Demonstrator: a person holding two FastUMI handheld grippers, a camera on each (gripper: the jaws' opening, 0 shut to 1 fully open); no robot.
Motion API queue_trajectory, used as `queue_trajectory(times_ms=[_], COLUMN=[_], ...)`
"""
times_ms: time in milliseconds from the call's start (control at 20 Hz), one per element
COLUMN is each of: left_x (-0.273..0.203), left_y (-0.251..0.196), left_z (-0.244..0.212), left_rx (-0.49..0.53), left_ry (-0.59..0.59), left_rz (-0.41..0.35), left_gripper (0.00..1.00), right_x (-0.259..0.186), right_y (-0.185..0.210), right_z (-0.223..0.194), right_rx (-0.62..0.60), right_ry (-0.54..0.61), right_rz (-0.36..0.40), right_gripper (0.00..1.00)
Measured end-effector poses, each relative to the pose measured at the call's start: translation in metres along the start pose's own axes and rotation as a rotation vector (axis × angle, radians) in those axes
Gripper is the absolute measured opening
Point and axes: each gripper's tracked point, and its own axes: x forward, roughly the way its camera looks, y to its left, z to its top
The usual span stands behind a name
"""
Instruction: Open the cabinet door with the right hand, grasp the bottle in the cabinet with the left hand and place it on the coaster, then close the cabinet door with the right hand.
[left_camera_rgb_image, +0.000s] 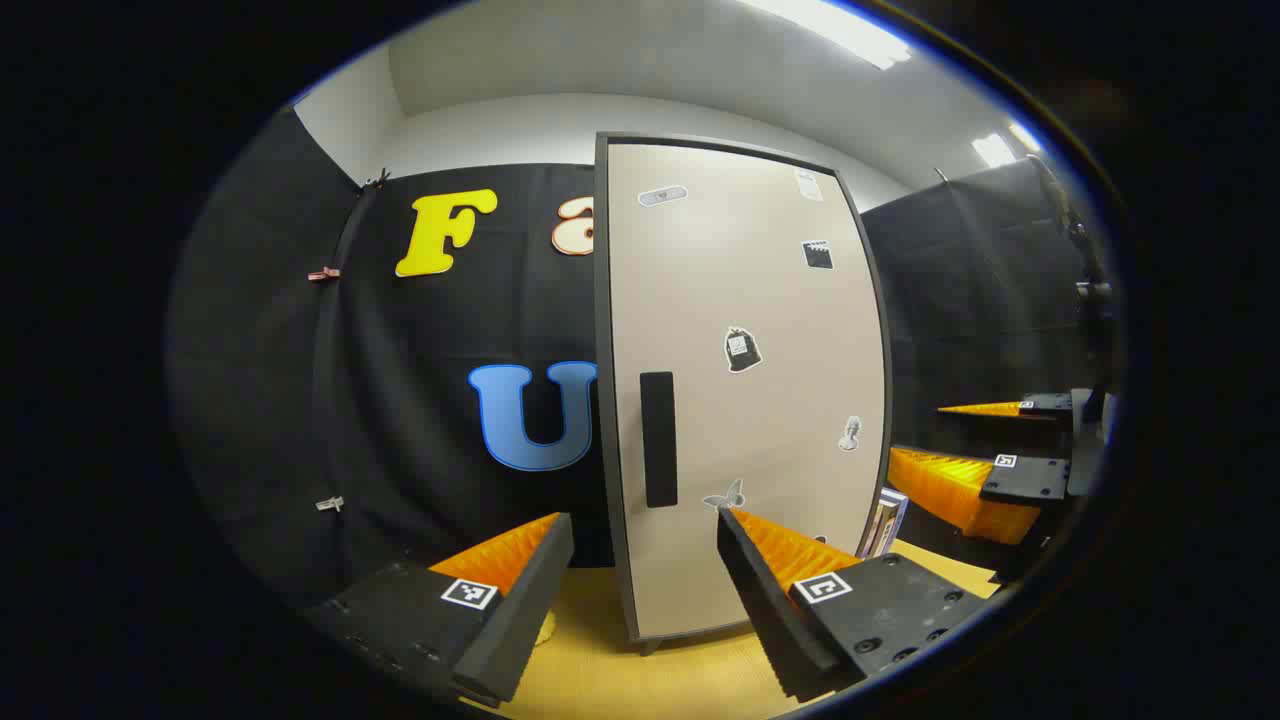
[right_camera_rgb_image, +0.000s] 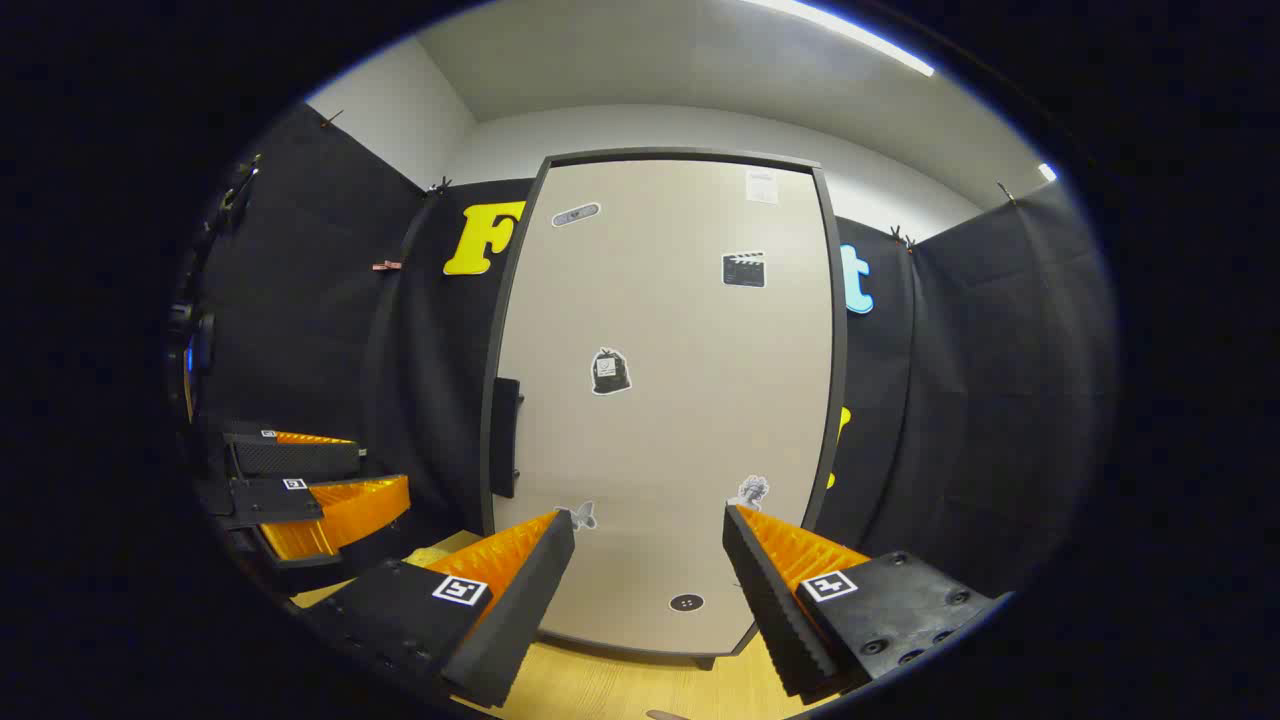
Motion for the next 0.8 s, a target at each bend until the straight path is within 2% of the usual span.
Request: queue_trajectory(times_ms=[50, 500, 800], left_x=[0.001, 0.000, -0.002], left_y=[0.000, 0.001, 0.006], left_z=[-0.001, -0.002, -0.004], left_rx=[-0.002, -0.003, 0.000], left_ry=[0.001, -0.001, 0.002], left_rz=[0.003, 0.006, 0.009], left_gripper=[0.92, 0.92, 0.92], right_x=[0.002, 0.004, 0.004], right_y=[0.000, 0.001, 0.009], right_z=[-0.001, -0.004, 0.000], right_rx=[0.013, -0.035, -0.025], right_ry=[0.007, 0.014, 0.002], right_rz=[0.003, 0.017, 0.042], right_gripper=[0.98, 0.97, 0.98])
